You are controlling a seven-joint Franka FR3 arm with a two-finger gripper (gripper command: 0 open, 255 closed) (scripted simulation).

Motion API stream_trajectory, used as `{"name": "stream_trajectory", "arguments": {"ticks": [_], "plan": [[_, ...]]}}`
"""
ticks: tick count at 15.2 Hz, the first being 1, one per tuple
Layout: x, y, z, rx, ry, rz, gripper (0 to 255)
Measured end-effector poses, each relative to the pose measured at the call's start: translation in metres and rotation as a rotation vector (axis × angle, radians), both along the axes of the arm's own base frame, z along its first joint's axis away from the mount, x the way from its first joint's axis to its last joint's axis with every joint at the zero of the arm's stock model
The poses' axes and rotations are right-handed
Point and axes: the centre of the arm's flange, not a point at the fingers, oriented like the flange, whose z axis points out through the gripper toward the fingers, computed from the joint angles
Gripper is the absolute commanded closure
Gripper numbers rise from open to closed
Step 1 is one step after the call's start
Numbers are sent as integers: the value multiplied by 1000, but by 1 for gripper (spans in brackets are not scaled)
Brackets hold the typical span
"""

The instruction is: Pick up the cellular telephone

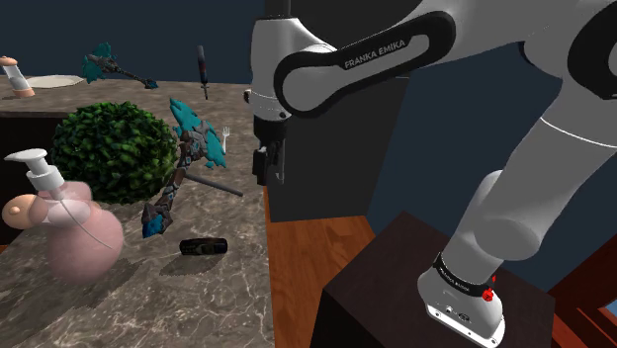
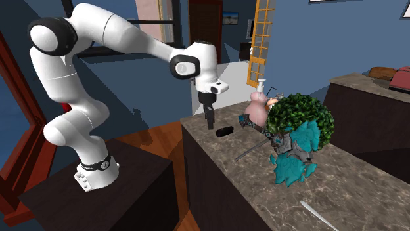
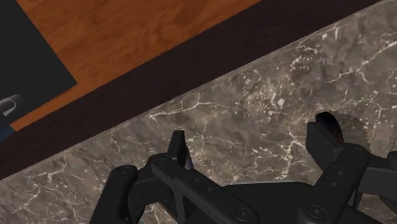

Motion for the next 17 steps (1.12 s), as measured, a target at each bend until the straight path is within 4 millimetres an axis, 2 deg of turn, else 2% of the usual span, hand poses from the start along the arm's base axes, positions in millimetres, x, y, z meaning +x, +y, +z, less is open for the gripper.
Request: {"name": "stream_trajectory", "arguments": {"ticks": [7, 14, 17], "plan": [[19, 77, -48, -7, 19, 135, 0], [25, 156, -99, -15, 39, 271, 0], [24, 179, -117, -18, 45, 312, 0]]}}
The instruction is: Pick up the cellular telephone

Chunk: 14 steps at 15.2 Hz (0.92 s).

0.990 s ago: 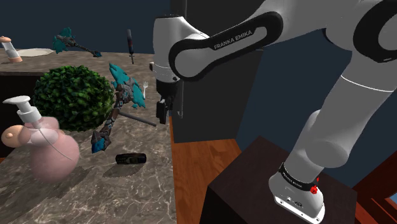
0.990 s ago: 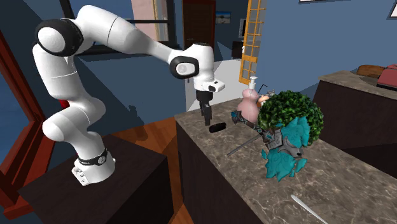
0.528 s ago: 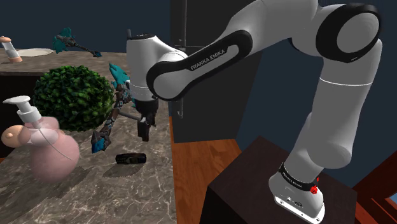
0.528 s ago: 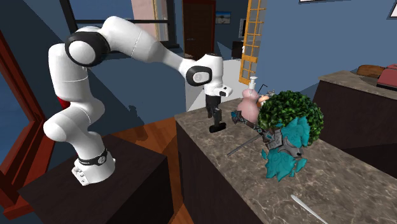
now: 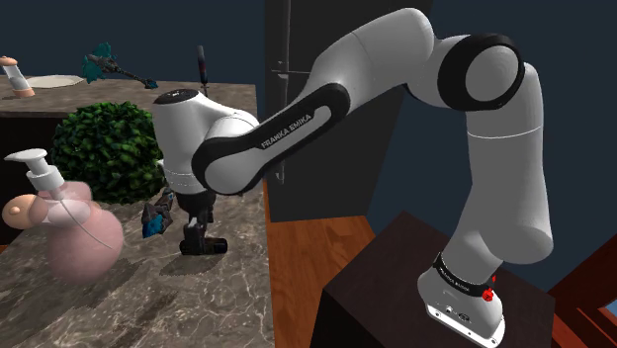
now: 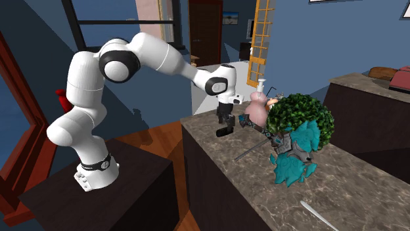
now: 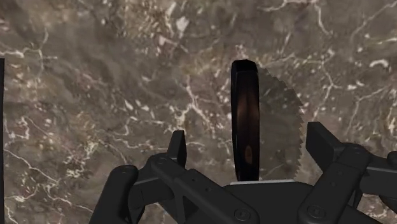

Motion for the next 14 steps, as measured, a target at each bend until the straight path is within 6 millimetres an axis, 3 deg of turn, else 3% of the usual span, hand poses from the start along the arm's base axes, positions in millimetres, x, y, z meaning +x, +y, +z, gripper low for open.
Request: {"name": "stream_trajectory", "arguments": {"ticks": [7, 8, 14], "plan": [[-2, 6, -36, -1, 1, 7, 0], [-1, 5, -38, -1, 1, 7, 255], [-1, 4, -40, 0, 0, 8, 255]]}}
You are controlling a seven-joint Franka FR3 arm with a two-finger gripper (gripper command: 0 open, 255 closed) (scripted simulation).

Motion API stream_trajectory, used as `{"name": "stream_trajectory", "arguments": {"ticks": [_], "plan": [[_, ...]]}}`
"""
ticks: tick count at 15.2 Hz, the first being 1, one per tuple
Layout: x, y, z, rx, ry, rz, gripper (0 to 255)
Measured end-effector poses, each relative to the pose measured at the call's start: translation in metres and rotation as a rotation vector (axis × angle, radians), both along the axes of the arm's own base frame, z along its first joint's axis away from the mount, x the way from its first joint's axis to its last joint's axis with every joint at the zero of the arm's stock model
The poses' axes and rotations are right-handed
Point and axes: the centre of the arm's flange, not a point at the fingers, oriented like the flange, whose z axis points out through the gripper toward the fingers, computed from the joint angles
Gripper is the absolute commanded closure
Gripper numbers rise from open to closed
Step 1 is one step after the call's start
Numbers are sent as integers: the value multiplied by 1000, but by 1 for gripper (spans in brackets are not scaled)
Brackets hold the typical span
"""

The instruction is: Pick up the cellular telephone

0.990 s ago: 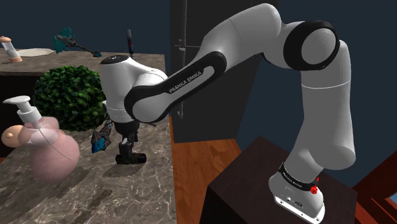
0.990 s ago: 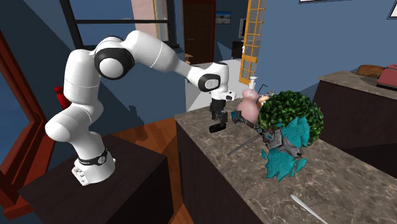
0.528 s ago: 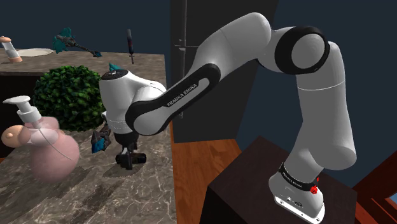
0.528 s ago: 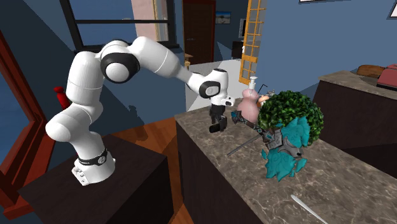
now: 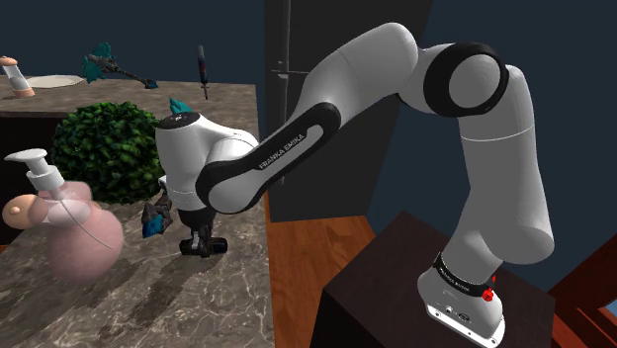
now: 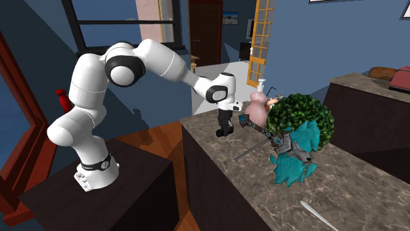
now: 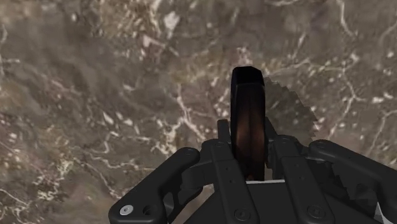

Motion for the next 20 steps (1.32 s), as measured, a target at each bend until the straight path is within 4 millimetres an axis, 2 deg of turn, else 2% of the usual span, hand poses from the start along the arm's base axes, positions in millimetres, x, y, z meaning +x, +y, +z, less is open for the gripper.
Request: {"name": "stream_trajectory", "arguments": {"ticks": [6, 20], "plan": [[-1, 0, 6, -1, 0, -1, 255], [-1, 0, 77, 0, 0, -1, 255]]}}
